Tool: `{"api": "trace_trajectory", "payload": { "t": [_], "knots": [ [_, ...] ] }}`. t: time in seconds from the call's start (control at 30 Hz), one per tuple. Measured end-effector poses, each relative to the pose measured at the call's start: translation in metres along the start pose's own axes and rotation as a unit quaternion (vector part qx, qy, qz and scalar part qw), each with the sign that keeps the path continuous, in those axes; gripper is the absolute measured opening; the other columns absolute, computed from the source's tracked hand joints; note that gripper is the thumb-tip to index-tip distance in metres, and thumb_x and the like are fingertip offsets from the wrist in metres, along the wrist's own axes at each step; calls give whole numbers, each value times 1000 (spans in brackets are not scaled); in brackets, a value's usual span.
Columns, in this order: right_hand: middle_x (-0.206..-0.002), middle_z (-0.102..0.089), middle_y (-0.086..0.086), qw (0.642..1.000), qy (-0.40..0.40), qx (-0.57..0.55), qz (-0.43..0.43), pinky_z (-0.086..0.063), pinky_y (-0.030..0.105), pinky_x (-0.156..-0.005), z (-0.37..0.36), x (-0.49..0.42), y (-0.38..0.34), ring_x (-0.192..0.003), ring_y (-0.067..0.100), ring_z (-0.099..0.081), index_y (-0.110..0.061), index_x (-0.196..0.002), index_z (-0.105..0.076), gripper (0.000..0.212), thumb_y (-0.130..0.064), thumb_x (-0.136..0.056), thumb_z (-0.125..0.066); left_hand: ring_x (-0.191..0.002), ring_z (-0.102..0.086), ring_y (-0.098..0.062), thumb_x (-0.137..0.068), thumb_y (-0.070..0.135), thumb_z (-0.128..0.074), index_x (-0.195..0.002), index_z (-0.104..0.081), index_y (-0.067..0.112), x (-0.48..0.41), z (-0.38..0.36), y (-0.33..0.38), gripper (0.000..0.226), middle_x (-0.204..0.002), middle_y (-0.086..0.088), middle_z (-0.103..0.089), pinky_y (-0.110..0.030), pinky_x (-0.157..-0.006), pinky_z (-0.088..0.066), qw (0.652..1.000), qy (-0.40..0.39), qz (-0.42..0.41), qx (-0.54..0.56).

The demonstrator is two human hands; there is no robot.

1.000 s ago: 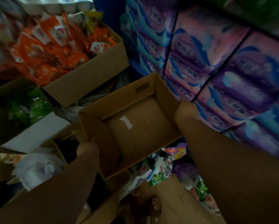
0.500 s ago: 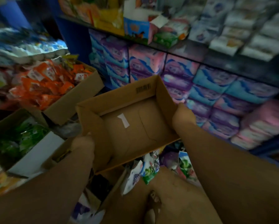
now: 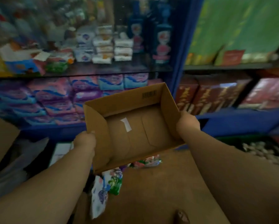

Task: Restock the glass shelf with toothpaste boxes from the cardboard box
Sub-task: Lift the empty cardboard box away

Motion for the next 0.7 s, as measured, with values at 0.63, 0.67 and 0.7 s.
{"api": "trace_trajectory", "payload": {
  "t": [0.63,0.67,0.7],
  "knots": [
    [-82,-55,4,983,-127,27,-131,-38,34,-73,30,-196,367,-62,17,-46,-15,-105,-60,20,-24,-97,-44,-119,-52,-40,-99,27,-47,-133,-53,7,126,-397,60,40,-130,-20,-56,-42,-101,-43,990,-87,59,-90],
    [-83,-54,4,980,-144,30,-133,-39,35,-74,27,-206,375,-63,17,-46,-14,-107,-59,18,-19,-98,-44,-118,-52,-40,-98,31,-46,-133,-53,8,126,-410,58,41,-129,-19,-57,-43,-102,-43,989,-85,68,-103],
    [-92,-57,7,979,-156,38,-129,-41,36,-75,22,-216,381,-71,21,-51,-13,-113,-57,20,-14,-98,-44,-119,-52,-39,-98,31,-47,-132,-53,9,124,-422,57,41,-130,-18,-57,-43,-102,-44,988,-88,71,-105]
  ]
}}
Point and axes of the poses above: each hand's wrist, its own x-axis away from the middle knuckle, its own z-axis out of the back of the hand, y = z × x, the point moved 6 cm from there along -x, towards the middle knuckle
